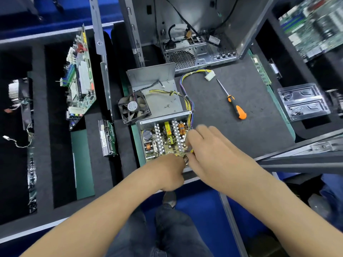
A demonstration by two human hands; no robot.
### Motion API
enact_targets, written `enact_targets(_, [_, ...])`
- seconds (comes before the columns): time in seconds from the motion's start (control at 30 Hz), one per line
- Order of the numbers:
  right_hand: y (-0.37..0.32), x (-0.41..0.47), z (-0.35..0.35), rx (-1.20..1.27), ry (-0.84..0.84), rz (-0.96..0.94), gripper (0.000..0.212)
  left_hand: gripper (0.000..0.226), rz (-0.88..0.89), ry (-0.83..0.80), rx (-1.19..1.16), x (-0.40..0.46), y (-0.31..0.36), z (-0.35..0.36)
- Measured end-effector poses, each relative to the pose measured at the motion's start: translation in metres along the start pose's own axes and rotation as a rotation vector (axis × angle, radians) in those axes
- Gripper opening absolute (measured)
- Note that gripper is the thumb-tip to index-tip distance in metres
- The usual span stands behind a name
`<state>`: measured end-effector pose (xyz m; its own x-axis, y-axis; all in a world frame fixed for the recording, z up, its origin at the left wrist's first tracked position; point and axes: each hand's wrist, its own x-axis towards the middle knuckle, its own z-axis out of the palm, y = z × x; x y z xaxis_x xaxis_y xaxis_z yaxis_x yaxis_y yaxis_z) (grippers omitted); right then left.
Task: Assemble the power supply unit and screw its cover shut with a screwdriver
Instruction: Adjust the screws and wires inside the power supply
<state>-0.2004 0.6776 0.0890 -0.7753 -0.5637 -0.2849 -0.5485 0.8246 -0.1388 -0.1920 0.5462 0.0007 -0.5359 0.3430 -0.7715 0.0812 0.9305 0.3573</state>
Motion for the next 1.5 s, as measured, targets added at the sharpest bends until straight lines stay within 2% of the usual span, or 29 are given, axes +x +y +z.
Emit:
enact_targets(0.1, [0.005, 0.003, 0.0, 0.093, -0.06, -0.056, 0.017, 0.013, -0.01, -0.009, -0.018, 0.0, 0.0, -0.001])
enact_targets(0.17, [0.005, 0.005, 0.0, 0.03, -0.055, -0.034, 0.012, 0.009, -0.02, 0.007, -0.03, -0.001, -0.001, 0.0])
enact_targets(0.23, [0.003, 0.003, 0.0, -0.01, -0.043, 0.001, 0.017, 0.008, -0.024, 0.028, -0.05, -0.002, -0.002, 0.002])
enact_targets(0.3, [0.0, 0.0, 0.0, 0.034, -0.068, -0.027, 0.021, 0.017, -0.015, 0.032, -0.048, -0.004, -0.002, 0.003])
enact_targets(0.37, [-0.003, -0.002, -0.001, 0.105, -0.097, -0.088, 0.017, 0.025, -0.001, 0.031, 0.001, -0.004, -0.002, 0.004])
enact_targets(0.43, [0.003, 0.0, -0.003, 0.125, -0.137, -0.037, 0.014, 0.024, -0.017, 0.052, 0.018, -0.005, -0.002, 0.004])
enact_targets(0.53, [0.013, 0.005, -0.003, -0.057, -0.135, 0.03, 0.011, 0.024, -0.02, 0.114, 0.048, -0.004, -0.003, 0.006])
enact_targets(0.63, [0.01, 0.003, -0.002, -0.265, -0.098, 0.026, 0.029, 0.028, -0.015, 0.135, 0.043, -0.003, -0.003, 0.008])
enact_targets(0.67, [0.009, 0.002, -0.003, -0.272, -0.071, 0.0, 0.028, 0.03, -0.006, 0.14, 0.036, -0.003, -0.004, 0.009])
enact_targets(0.8, [0.02, 0.004, -0.003, -0.121, -0.167, -0.167, 0.013, 0.047, 0.146, 0.245, 0.028, -0.012, -0.017, 0.01])
enact_targets(0.9, [0.017, 0.008, 0.0, -0.233, -0.189, -0.087, 0.005, 0.075, 0.279, 0.406, -0.015, -0.025, -0.036, 0.013])
enact_targets(0.93, [0.015, 0.008, 0.0, -0.274, -0.176, -0.031, 0.012, 0.076, 0.343, 0.525, -0.091, -0.03, -0.043, 0.016])
enact_targets(1.0, [0.013, 0.005, 0.0, -0.319, -0.184, 0.019, 0.025, 0.058, 0.443, 0.779, -0.302, -0.041, -0.057, 0.024])
enact_targets(1.03, [0.013, 0.005, -0.002, -0.275, -0.196, -0.028, 0.025, 0.046, 0.424, 0.878, -0.452, -0.046, -0.065, 0.03])
enact_targets(1.07, [0.013, 0.004, -0.002, -0.271, -0.239, -0.078, 0.016, 0.038, 0.364, 0.922, -0.66, -0.052, -0.071, 0.036])
enact_targets(1.1, [0.013, 0.004, -0.003, -0.255, -0.282, -0.139, 0.003, 0.033, 0.29, 0.902, -0.929, -0.057, -0.077, 0.042])
enact_targets(1.17, [0.01, 0.004, -0.002, -0.254, -0.322, -0.102, 0.011, 0.034, 0.171, 0.803, -1.523, -0.06, -0.089, 0.049])
enact_targets(1.2, [0.008, 0.004, -0.001, -0.277, -0.3, -0.052, 0.013, 0.038, 0.118, 0.745, -1.739, -0.062, -0.094, 0.052])
enact_targets(1.23, [0.005, 0.005, -0.001, -0.321, -0.267, -0.037, 0.02, 0.04, 0.08, 0.696, -1.856, -0.063, -0.098, 0.055])
enact_targets(1.3, [0.001, 0.002, -0.003, -0.301, -0.243, -0.005, 0.029, 0.038, 0.053, 0.6, -1.904, -0.063, -0.101, 0.06])
enact_targets(1.37, [-0.003, -0.001, -0.006, -0.191, -0.22, -0.067, 0.021, 0.034, 0.032, 0.54, -1.914, -0.062, -0.102, 0.065])
enact_targets(1.43, [-0.004, 0.001, -0.005, -0.239, -0.225, -0.119, 0.014, 0.03, 0.002, 0.523, -1.915, -0.061, -0.103, 0.066])
enact_targets(1.5, [-0.004, 0.007, -0.004, -0.271, -0.268, -0.012, 0.02, 0.025, -0.018, 0.529, -1.912, -0.059, -0.104, 0.066])
